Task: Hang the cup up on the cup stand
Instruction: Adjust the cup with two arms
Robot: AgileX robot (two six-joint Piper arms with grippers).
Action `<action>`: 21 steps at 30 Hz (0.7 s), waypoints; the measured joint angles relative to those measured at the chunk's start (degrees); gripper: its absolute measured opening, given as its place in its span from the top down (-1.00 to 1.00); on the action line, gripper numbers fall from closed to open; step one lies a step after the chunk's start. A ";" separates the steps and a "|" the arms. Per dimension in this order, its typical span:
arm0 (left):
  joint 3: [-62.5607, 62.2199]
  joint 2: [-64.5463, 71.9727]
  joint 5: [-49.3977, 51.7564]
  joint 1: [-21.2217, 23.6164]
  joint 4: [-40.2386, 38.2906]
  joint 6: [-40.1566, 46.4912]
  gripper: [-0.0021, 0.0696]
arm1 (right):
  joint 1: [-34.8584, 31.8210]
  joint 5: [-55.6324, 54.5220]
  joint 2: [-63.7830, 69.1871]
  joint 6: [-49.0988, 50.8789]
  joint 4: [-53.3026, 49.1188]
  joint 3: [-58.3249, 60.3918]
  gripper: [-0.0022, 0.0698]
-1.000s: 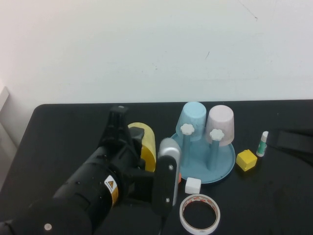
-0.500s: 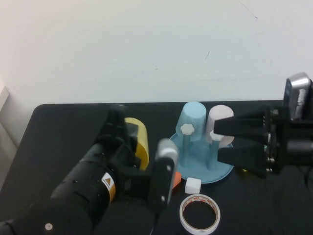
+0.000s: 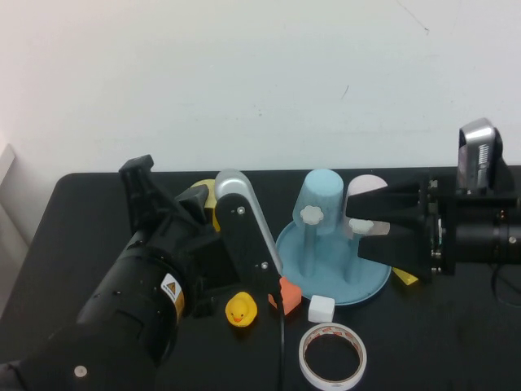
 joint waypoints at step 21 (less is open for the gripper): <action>0.00 0.27 -2.04 0.00 -0.10 19.63 0.91 | 0.00 -0.95 3.55 -3.84 0.25 0.00 -0.99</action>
